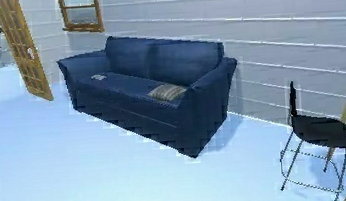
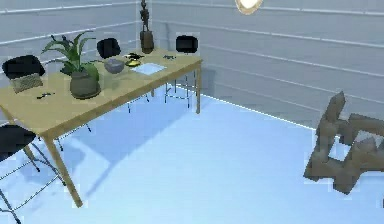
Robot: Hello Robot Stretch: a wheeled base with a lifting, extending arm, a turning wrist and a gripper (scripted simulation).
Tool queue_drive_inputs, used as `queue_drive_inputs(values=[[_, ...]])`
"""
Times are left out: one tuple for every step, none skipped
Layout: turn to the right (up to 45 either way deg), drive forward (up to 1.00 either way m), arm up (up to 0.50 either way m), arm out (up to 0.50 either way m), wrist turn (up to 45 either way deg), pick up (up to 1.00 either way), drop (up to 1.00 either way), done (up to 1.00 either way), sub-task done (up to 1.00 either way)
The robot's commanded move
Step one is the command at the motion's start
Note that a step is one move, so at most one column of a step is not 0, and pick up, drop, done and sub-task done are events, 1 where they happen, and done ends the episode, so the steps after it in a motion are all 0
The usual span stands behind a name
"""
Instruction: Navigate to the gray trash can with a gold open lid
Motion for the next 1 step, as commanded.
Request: queue_drive_inputs(values=[[33.0,0.0,0.0,0.0,0.0,0.0,0.0,0.0,0.0]])
